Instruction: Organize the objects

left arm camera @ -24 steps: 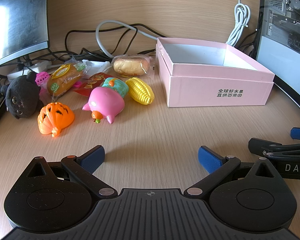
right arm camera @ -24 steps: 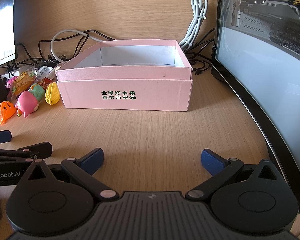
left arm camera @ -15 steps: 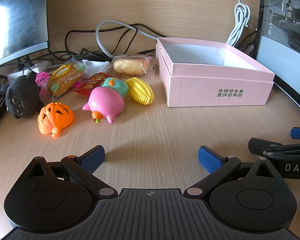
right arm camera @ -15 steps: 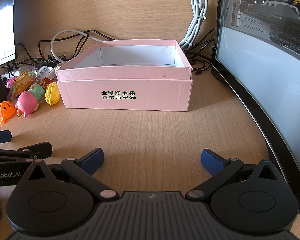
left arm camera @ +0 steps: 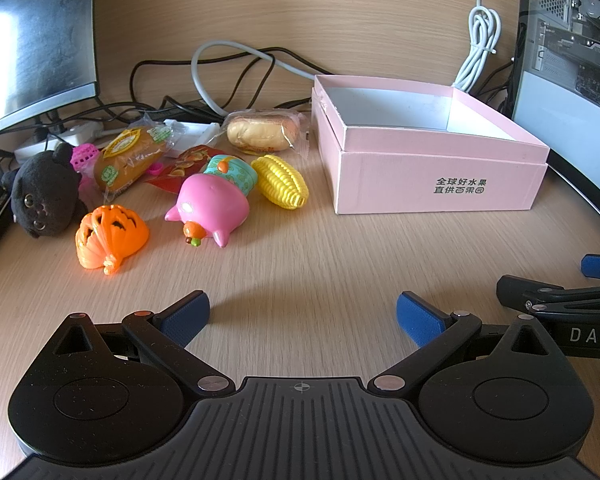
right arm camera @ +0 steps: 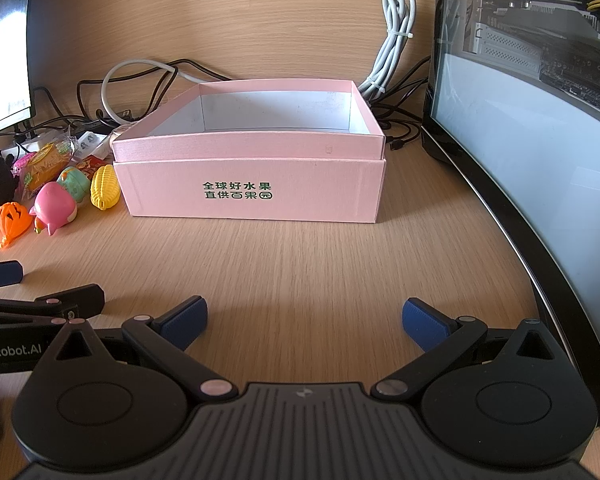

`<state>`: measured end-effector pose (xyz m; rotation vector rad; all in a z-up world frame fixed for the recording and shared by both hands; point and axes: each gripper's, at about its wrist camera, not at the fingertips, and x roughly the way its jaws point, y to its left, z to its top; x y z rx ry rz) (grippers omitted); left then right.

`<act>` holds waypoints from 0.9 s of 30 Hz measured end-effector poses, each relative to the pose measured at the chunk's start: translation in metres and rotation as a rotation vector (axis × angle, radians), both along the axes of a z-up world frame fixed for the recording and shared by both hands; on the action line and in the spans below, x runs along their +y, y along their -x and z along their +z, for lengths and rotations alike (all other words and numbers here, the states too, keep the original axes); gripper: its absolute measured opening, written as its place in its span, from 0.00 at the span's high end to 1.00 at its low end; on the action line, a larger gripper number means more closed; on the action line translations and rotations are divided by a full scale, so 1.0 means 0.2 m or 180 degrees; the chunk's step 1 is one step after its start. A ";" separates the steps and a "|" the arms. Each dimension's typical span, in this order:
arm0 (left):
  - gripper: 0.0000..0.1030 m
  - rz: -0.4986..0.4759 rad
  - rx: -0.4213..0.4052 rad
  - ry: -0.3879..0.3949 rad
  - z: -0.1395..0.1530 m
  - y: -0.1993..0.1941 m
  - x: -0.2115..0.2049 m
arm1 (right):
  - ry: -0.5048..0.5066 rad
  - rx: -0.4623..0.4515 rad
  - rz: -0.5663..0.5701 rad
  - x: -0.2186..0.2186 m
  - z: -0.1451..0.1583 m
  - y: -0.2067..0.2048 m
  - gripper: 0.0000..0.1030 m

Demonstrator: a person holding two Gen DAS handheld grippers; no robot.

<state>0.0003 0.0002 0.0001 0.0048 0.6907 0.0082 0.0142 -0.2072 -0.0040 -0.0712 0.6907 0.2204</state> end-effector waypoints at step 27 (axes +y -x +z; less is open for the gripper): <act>0.01 0.0047 -0.0030 0.0068 0.01 0.02 0.00 | -0.0003 -0.0001 0.0011 0.00 0.01 0.00 0.00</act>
